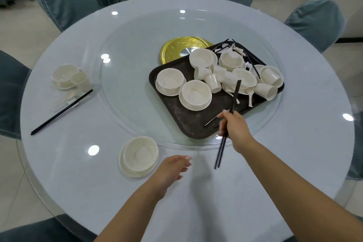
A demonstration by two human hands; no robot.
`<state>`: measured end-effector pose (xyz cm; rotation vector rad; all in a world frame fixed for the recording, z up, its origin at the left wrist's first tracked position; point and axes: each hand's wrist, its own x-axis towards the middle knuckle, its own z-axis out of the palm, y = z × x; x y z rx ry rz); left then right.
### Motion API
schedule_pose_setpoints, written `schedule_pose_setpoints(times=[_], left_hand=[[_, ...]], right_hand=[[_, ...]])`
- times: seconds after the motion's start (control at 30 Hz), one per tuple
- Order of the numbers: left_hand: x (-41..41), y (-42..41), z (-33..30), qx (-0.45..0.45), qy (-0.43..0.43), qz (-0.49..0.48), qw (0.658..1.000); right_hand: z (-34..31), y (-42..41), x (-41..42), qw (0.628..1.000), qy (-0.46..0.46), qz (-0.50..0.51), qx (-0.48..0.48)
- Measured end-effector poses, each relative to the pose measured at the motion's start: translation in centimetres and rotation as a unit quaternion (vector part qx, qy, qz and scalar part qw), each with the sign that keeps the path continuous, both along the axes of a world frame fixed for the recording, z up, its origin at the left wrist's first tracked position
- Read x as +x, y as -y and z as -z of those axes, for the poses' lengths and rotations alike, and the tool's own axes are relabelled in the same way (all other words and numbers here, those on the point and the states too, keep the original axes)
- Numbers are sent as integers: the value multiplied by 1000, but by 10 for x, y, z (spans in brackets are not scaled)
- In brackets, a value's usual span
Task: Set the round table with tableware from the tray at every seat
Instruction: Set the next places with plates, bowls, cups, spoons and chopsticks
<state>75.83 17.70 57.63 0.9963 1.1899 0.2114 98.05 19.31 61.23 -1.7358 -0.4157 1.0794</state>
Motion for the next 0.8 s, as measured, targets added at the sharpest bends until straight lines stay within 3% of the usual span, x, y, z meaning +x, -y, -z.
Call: schedule_pose_setpoints(times=[0.17, 0.3, 0.4, 0.8], left_hand=[[16, -23, 8, -13, -7, -24, 1000], [37, -44, 12, -13, -12, -46, 999], [51, -57, 15, -13, -14, -56, 998], [68, -86, 29, -30, -25, -68, 997]], right_hand=[[9, -34, 45, 997, 30, 52, -40], [15, -70, 73, 974, 221, 7, -49], [20, -96, 90, 948, 312, -53, -26], [43, -169, 139, 893, 400, -183, -97]])
